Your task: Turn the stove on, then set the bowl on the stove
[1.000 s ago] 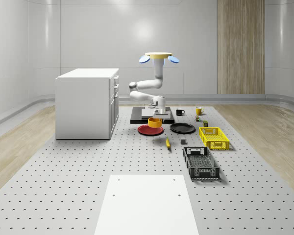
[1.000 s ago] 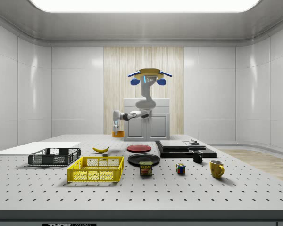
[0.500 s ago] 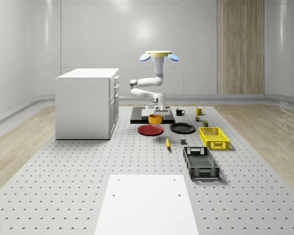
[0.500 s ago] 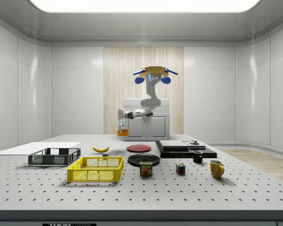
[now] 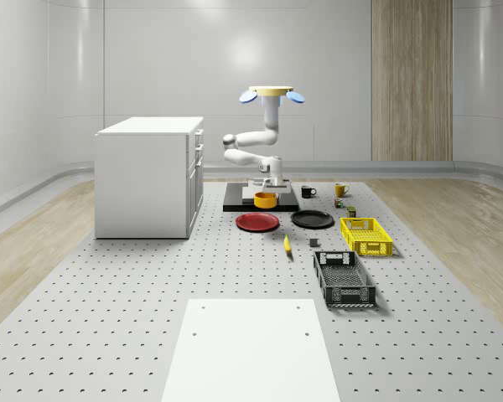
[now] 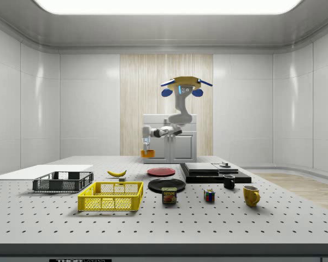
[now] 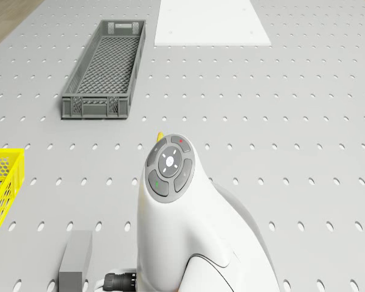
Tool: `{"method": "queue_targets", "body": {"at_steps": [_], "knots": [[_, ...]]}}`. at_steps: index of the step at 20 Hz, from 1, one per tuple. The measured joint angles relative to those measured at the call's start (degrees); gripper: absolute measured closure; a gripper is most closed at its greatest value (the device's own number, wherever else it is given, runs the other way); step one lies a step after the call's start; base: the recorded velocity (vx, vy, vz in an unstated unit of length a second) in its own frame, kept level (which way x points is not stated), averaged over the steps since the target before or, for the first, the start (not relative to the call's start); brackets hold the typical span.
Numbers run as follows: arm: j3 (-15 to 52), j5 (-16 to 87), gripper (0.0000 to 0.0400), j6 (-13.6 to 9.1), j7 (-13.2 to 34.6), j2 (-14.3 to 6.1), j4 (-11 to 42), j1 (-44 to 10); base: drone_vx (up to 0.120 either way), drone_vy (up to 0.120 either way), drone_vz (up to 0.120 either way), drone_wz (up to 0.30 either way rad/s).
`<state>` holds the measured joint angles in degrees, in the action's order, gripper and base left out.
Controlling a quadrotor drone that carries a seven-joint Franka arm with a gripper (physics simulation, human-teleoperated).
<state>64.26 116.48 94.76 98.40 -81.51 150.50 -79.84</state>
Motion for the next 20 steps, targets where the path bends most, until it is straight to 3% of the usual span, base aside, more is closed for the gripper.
{"method": "queue_targets", "body": {"at_steps": [20], "knots": [[0.0, 0.0, 0.03, 0.0, 0.0, 0.0, 0.0, 0.0, -0.12, -0.008, 0.0, 0.0]]}}
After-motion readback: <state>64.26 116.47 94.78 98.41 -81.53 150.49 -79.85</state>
